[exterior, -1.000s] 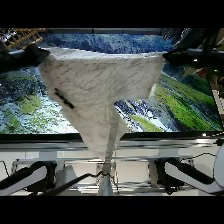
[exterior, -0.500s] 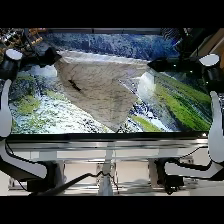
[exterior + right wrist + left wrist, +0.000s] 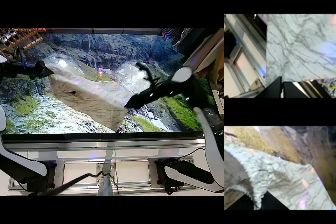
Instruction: Fold the clothes and pants, and hang the long-sleeved shirts on hangers.
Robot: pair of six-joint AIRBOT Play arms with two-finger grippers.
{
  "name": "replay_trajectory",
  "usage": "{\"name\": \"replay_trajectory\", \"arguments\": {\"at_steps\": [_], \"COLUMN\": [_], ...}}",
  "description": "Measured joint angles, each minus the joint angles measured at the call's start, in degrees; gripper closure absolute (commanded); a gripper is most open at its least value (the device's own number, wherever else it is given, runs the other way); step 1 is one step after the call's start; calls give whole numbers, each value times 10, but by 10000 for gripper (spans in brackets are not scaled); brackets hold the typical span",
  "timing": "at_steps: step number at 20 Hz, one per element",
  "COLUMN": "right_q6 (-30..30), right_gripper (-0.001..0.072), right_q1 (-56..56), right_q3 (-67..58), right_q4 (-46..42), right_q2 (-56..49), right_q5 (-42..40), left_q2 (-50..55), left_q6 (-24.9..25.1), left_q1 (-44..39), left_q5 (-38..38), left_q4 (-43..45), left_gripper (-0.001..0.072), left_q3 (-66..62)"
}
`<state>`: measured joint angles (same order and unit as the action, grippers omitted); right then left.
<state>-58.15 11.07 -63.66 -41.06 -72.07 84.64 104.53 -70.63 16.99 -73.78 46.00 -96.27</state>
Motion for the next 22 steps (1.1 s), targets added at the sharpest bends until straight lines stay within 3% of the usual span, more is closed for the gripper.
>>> {"name": "replay_trajectory", "arguments": {"at_steps": [3,4,5,6,7,11,12,13,15,22], "right_q6": [-15,-19,-25,-30,-39,-75,-83,-90,-89,-10], "right_gripper": [698,594,409,357,354,349,331,266,253,257], "right_q1": [86,109,124,132,130,27,-14,-51,-105,-144], "right_q3": [96,122,140,154,161,173,181,190,214,222], "right_q4": [-7,-10,-13,-21,-31,-70,-75,-74,-58,47], "right_q2": [2,-1,-3,-5,-5,5,10,12,12,-48], "right_q5": [-58,-83,-105,-130,-154,-196,-197,-198,-199,-281], "left_q2": [15,20,24,27,29,26,20,12,-10,-89], "left_q6": [6,7,8,9,10,10,10,10,10,12], "left_q1": [4,5,5,5,5,4,5,6,8,0], "left_q5": [-47,-57,-64,-68,-72,-80,-80,-80,-71,-31], "left_q4": [58,76,87,94,98,75,64,57,47,33], "left_gripper": [685,616,573,388,208,196,196,196,199,204], "left_q3": [0,0,0,0,-1,-1,-2,-3,-3,-4]}}
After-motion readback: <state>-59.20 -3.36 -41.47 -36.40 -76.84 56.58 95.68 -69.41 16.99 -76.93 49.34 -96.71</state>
